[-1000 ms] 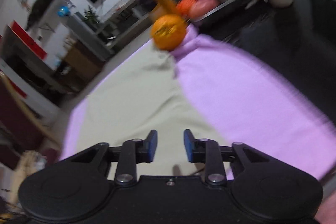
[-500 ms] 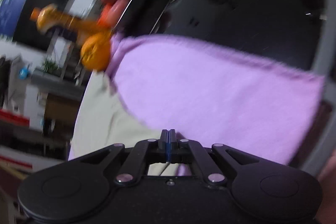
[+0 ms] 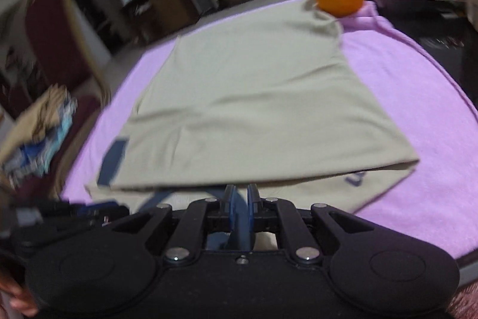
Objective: Fold clothes
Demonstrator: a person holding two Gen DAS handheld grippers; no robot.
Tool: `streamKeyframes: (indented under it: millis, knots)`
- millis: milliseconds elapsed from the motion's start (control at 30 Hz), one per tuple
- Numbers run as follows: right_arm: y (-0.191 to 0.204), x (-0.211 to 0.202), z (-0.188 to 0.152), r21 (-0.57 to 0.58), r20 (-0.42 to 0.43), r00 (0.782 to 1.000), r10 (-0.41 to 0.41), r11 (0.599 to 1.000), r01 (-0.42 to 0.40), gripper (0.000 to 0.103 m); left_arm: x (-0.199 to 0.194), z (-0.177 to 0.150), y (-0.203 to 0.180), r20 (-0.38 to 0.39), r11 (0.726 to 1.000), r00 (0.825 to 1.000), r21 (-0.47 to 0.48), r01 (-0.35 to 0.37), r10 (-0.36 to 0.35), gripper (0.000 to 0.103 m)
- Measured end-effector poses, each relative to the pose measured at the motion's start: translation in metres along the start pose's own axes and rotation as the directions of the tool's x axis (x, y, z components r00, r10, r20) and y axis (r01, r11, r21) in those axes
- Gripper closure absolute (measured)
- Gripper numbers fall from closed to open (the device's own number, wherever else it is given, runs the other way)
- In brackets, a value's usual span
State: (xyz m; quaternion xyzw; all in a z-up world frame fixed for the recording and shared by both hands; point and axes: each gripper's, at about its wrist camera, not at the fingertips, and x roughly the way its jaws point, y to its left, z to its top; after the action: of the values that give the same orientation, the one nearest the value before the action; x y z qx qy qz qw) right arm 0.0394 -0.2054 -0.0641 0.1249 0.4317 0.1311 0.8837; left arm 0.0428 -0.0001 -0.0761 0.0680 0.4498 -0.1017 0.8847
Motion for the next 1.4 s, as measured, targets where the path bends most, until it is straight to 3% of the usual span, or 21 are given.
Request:
streamKeyframes:
  millis: [100,233,300,467,567,600,700,800,967,1100,1233,1400]
  knots:
    - [0.007,0.009,-0.007,-0.048,-0.056,0.996,-0.064,0.997,0.061,0.092,0.002,-0.002,-0.002,-0.037,1.000,0.999,0.020,-0.013,0.013,0.086]
    - [0.003,0.002,-0.005,-0.019,-0.106,0.991,-0.075,0.997,0.074,0.091,-0.005,-0.003,-0.001,-0.073,0.999,0.997,0.042,-0.008,0.011,0.086]
    - [0.000,-0.006,0.002,0.015,-0.092,0.994,-0.062,0.998,0.064,0.089,-0.010,0.001,0.003,-0.084,0.999,0.997,0.037,0.003,0.000,0.083]
    - [-0.006,-0.027,0.021,0.099,-0.054,0.998,-0.031,0.994,0.036,0.078,-0.031,0.027,0.021,-0.015,1.000,1.000,-0.016,-0.008,0.007,0.083]
    - [0.002,-0.048,0.049,0.103,0.019,1.000,-0.005,0.995,0.003,0.073,-0.046,0.050,0.032,0.029,0.999,1.000,-0.050,0.000,0.002,0.083]
    - [0.005,-0.055,0.059,0.094,0.043,0.999,0.005,0.996,-0.009,0.071,-0.050,0.057,0.036,0.044,0.998,0.999,-0.057,-0.007,0.009,0.081]
    - [0.016,-0.067,0.091,0.055,0.109,0.994,0.014,0.998,-0.020,0.064,-0.055,0.082,0.049,0.063,0.996,0.998,-0.089,-0.022,0.028,0.058]
    - [0.022,-0.066,0.122,0.010,0.148,0.989,0.016,1.000,-0.018,0.050,-0.043,0.110,0.068,0.030,0.991,0.998,-0.127,-0.049,0.053,0.054]
    - [0.009,-0.022,0.170,-0.006,0.143,0.989,-0.033,0.999,0.035,0.049,0.003,0.162,0.108,0.017,0.986,0.992,-0.118,-0.119,0.122,0.054]
    - [-0.004,0.015,0.223,0.023,0.179,0.982,-0.056,0.998,0.053,0.075,0.037,0.212,0.140,0.081,0.976,0.981,-0.146,-0.163,0.176,0.054]
    - [-0.018,0.069,0.287,0.014,0.210,0.957,-0.201,0.979,0.203,0.075,0.087,0.256,0.168,0.104,0.967,0.977,-0.191,-0.166,0.188,0.054]
    - [-0.049,0.158,0.344,0.028,0.093,0.930,-0.356,0.934,0.355,0.071,0.157,0.291,0.193,0.071,0.959,0.977,-0.214,-0.184,0.203,0.052]
